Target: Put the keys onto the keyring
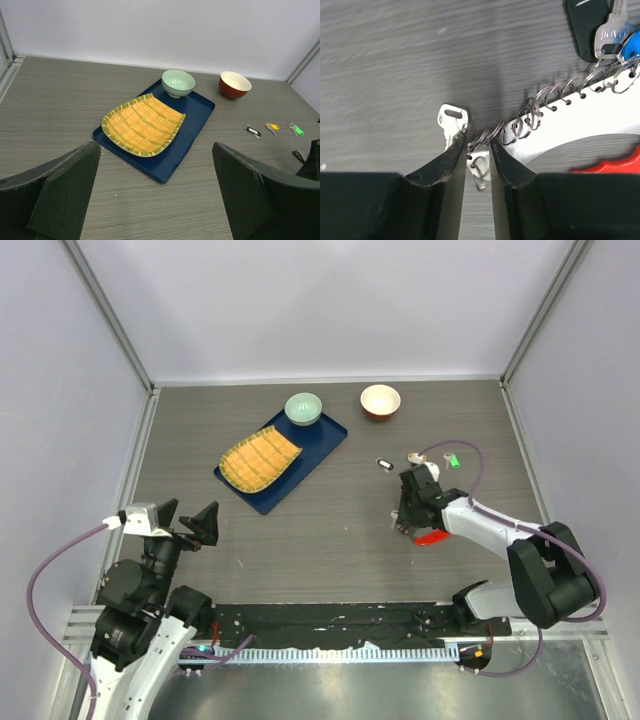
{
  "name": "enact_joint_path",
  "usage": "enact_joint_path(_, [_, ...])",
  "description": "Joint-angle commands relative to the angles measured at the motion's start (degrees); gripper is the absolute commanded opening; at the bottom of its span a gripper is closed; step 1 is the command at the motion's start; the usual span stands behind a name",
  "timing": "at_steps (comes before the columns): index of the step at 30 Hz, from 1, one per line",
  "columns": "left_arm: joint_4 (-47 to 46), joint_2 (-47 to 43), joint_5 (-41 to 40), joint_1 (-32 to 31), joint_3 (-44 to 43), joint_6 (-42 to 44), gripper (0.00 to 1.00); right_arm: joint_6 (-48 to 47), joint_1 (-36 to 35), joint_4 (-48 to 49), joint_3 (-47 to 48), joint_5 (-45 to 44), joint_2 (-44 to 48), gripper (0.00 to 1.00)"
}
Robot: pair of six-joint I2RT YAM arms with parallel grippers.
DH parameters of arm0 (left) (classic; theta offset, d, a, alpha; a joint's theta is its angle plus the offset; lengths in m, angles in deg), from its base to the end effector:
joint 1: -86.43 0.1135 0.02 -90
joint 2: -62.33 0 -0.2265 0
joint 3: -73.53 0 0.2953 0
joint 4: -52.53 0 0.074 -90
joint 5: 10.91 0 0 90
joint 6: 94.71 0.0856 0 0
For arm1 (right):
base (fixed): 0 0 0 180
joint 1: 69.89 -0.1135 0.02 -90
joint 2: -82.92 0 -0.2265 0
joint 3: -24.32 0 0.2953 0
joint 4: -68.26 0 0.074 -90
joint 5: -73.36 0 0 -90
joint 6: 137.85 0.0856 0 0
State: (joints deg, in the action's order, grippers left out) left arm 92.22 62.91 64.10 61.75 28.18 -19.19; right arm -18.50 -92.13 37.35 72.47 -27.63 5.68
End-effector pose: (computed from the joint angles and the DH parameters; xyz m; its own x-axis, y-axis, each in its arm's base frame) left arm 0.1539 -0.0464 0.3376 0.0356 -0.2822 -0.9587 0.1840 0.9448 -0.2712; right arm 0.2904 0.1011 0.0540 -0.8376 0.1773 -0.5167 0.1459 0.9841 0.1012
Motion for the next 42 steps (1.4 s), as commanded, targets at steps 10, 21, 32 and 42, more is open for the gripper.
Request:
enact_joint_path(10, [-0.3, -2.0, 0.4, 0.0, -1.2, 0.8, 1.0, 8.4, -20.0, -4.7, 7.5, -5.0, -1.2, 0.64])
enact_joint_path(21, [-0.6, 3.4, 5.2, 0.4, -1.3, 0.7, 1.0, 2.8, -20.0, -7.4, 1.1, 2.5, 8.2, 0.59])
enact_joint_path(32, [-0.4, 5.5, 7.2, 0.4, -1.2, 0.5, 1.0, -3.4, -20.0, 0.7, -1.4, 7.8, 4.9, 0.49])
enact_joint_path(42, [-0.5, 7.2, 8.4, 0.4, -1.2, 0.7, 1.0, -8.7, -20.0, 2.3, -0.7, 8.8, 2.6, 0.46])
